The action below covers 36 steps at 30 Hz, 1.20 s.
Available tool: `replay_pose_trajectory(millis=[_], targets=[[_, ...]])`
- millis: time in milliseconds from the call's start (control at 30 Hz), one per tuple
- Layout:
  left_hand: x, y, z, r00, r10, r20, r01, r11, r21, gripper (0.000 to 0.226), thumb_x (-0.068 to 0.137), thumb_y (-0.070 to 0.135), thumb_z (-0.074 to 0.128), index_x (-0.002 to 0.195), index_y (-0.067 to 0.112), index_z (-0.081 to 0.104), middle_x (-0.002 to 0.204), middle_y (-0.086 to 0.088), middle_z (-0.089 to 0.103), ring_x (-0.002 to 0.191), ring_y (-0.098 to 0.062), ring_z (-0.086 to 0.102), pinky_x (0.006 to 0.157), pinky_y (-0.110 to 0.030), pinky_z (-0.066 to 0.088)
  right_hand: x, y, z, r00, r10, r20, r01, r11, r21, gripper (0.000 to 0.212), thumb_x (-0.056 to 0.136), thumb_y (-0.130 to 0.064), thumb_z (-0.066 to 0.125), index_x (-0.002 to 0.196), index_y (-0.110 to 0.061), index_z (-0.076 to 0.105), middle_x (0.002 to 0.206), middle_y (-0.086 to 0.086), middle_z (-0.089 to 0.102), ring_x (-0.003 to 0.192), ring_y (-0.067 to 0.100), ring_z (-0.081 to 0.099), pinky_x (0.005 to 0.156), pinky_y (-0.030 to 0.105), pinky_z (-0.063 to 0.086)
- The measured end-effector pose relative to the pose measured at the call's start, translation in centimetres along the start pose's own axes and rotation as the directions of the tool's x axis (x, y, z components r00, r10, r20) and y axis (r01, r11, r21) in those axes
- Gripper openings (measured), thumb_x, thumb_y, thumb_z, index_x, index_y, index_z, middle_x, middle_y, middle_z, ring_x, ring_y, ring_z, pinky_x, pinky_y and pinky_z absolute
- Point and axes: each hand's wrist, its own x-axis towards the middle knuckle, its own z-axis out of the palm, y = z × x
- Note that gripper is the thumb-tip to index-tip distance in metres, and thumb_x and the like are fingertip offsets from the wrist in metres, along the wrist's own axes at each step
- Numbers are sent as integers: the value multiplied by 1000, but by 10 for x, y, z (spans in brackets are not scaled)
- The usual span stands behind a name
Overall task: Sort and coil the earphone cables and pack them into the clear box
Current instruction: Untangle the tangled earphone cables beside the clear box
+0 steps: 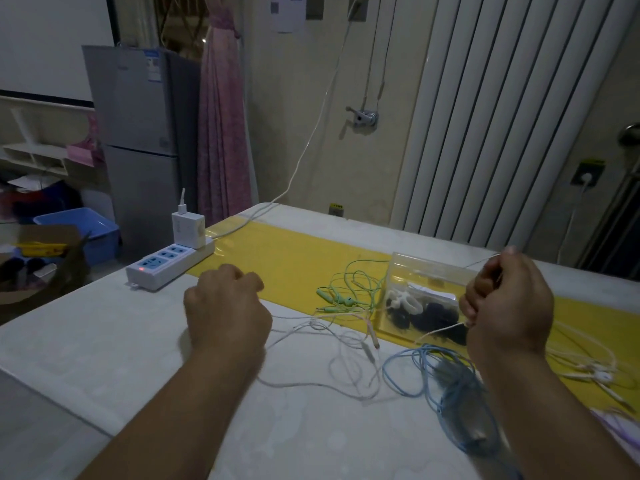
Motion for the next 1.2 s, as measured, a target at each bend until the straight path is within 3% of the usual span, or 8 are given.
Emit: replay_pose_trajectory(millis=[67,200,367,533,700,800,1033,1200], targets=[[-2,6,4,989,147,-13,-148,988,-41,36,73,9,61,102,27,71,115,-2,63,108,-25,54,82,-38,39,-3,2,2,999,-4,33,5,1000,-23,38,101,-22,39,63,-18,41,46,-5,31,41,13,23,43,24,15],[-6,24,4,912,408,-43,-391,832,-394,42,70,16,43,99,19,73,97,-1,72,90,-24,64,78,-35,50,-10,7,6,995,-5,102,12,998,-65,39,103,-22,37,65,-17,43,47,-5,32,42,12,25,43,24,19],[-8,41,5,808,570,148,-487,788,-377,35,86,32,50,117,28,66,114,6,67,108,-19,59,91,-35,44,-14,12,8,983,-16,185,34,995,-93,40,99,-30,42,61,-21,46,47,-6,31,42,11,23,46,25,18],[5,65,15,753,532,386,-422,841,-338,35,92,40,55,125,31,60,128,4,60,120,-21,49,96,-33,42,-13,15,6,973,-58,222,98,980,-173,35,83,-50,47,60,-23,50,46,-8,31,46,14,25,49,28,21],[-5,95,28,782,519,345,-497,853,-155,35,92,47,50,104,20,68,105,-6,64,104,-29,50,74,-34,35,-12,15,4,974,-61,218,107,973,-206,38,79,-55,46,61,-22,50,46,-6,32,46,14,25,50,28,21],[-9,95,36,825,498,267,-500,864,-66,31,92,43,50,106,21,66,105,-4,61,102,-28,50,77,-35,37,-11,15,4,975,-69,210,119,963,-240,40,78,-58,45,62,-22,50,47,-6,32,47,15,26,51,29,22],[-5,78,26,907,382,177,-294,877,-381,16,90,33,60,98,26,72,97,1,65,99,-24,51,80,-33,43,-14,16,2,974,-106,200,164,941,-297,39,81,-57,44,64,-22,50,47,-5,33,49,16,28,53,35,25],[8,62,6,906,366,212,-198,809,-553,14,87,30,67,96,23,74,95,2,63,93,-14,57,80,-28,43,-17,16,4,976,-112,186,172,920,-352,40,82,-56,42,66,-20,51,52,-5,35,54,19,32,57,38,30]])
